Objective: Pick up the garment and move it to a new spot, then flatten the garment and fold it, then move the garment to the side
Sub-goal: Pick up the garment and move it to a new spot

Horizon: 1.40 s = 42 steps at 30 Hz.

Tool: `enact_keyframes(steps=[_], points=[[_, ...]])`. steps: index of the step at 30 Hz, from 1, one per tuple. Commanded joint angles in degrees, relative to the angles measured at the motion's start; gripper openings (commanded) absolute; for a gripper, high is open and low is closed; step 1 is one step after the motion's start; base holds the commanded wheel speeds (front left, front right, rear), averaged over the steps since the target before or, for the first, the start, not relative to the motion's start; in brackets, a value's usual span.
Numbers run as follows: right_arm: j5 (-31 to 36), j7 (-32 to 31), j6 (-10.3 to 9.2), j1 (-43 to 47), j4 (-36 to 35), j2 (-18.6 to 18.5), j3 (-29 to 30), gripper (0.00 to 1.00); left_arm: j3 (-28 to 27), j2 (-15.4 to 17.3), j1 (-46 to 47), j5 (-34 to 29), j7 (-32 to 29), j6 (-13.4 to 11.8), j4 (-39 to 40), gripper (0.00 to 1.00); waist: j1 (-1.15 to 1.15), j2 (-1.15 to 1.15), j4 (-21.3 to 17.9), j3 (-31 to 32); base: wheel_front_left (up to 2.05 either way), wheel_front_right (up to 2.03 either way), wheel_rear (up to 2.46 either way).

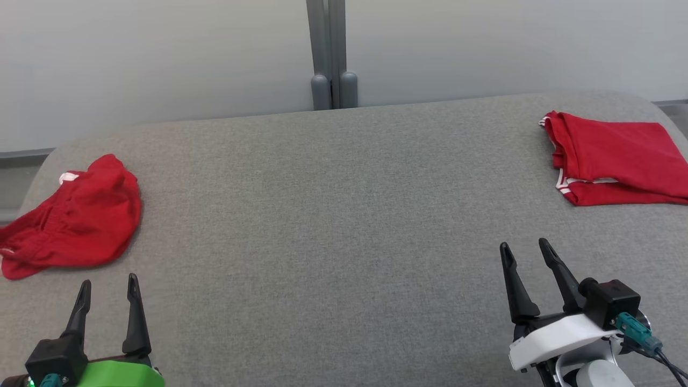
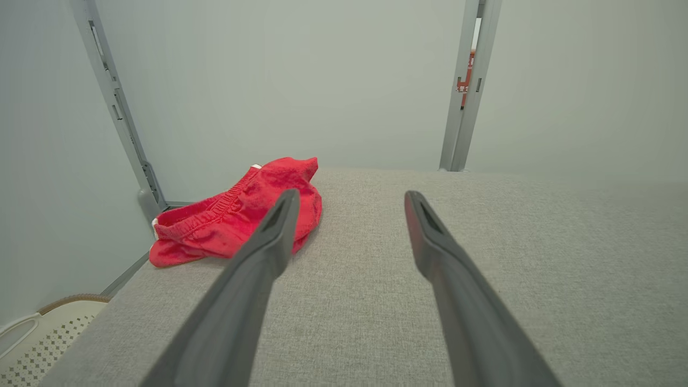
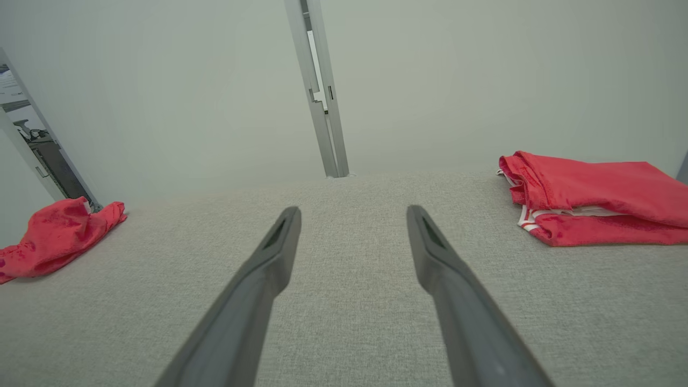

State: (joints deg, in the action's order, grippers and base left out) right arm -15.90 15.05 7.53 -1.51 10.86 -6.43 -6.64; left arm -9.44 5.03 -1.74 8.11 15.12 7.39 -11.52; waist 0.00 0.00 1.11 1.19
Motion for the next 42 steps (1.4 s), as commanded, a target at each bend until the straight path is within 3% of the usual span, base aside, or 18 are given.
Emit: enact_keyframes(steps=[1, 24, 32, 42], points=[[0.21, 0.17, -0.09, 0.54, 0.01, 0.12, 0.01, 1.0, -0.26, 0.52, 0.1, 0.06, 0.02, 0.2, -0.06, 1.0, 0.0, 0.0, 1.69, -0.1, 0.0, 0.0, 0.0], [0.47, 0.17, -0.09, -0.48, 0.98, 1.23, 0.08, 1.0, -1.0, 1.39, 0.66, 0.6, 0.02, -0.1, -0.74, 1.0, 0.0, 0.0, 19.39, -1.11, 0.0, 0.0, 0.0], [0.43, 0.17, -0.09, -0.83, 1.49, 1.4, -0.29, 1.0, -1.66, 1.42, 0.02, 0.55, 0.02, -0.11, -0.8, 1.0, 0.0, 0.0, 21.27, -1.0, 0.0, 0.0, 0.0], [0.33, 0.17, -0.09, -0.91, 1.62, 0.91, -0.48, 1.0, -2.43, 0.71, 1.2, 1.06, 0.01, -0.26, -0.99, 1.0, 0.0, 0.0, 19.9, -1.67, 0.0, 0.0, 0.0]])
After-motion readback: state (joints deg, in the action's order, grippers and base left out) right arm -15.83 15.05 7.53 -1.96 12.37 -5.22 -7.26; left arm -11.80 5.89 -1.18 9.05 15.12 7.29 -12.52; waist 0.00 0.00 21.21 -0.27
